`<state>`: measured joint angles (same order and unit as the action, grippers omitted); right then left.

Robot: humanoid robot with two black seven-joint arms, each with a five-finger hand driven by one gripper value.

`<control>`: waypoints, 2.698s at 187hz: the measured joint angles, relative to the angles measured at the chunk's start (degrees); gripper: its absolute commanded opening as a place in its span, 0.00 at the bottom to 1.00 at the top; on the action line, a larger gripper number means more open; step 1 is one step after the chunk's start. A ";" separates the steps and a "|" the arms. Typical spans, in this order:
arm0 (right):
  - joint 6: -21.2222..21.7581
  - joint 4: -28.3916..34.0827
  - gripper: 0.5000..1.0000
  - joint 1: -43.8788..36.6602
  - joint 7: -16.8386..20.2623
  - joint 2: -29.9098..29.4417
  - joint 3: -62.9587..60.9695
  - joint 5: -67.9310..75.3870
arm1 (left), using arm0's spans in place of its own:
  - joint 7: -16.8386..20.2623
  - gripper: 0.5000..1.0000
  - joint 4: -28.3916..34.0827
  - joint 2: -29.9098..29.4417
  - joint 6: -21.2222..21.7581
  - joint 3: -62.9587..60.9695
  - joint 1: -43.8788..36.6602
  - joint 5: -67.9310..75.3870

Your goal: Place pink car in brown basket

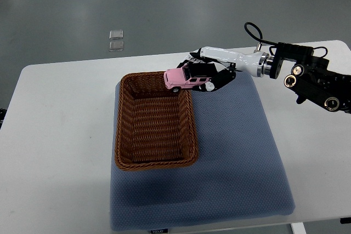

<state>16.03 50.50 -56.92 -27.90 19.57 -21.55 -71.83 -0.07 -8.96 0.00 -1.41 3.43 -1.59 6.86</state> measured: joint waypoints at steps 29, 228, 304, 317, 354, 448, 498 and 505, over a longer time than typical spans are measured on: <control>0.00 -3.02 0.00 -3.58 0.04 -5.62 4.50 -0.06 | 0.00 1.00 0.00 0.00 0.00 0.00 0.01 0.00; -3.20 -8.54 0.59 -3.47 0.13 -14.32 10.39 0.19 | -0.02 1.00 0.00 0.00 0.00 0.00 0.01 0.00; -2.94 -8.57 0.83 -3.35 0.08 -14.03 9.63 0.54 | -0.02 1.00 0.00 0.00 0.00 0.00 0.01 0.00; -3.26 -8.58 0.83 -3.34 0.08 -13.94 9.23 0.65 | -0.02 1.00 0.00 0.00 0.00 0.00 0.01 0.00; -5.06 -8.65 0.83 -3.30 0.05 -13.26 7.52 3.89 | -0.02 1.00 0.00 0.00 0.00 0.00 0.01 0.00; -4.50 -10.37 0.83 1.92 17.36 -8.98 -0.16 42.27 | -0.02 1.00 0.00 0.00 0.00 0.00 0.01 0.00; -3.99 -10.62 0.83 8.43 19.22 -7.08 -9.97 56.40 | -0.02 1.00 0.00 0.00 0.00 0.00 0.01 0.00; -3.60 -10.62 0.83 9.18 19.61 -6.98 -11.65 58.73 | -0.02 1.00 0.00 0.00 0.00 0.00 0.01 0.00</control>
<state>12.42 39.88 -47.74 -8.29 12.59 -33.20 -13.10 -0.09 -8.96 0.00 -1.41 3.43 -1.58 6.86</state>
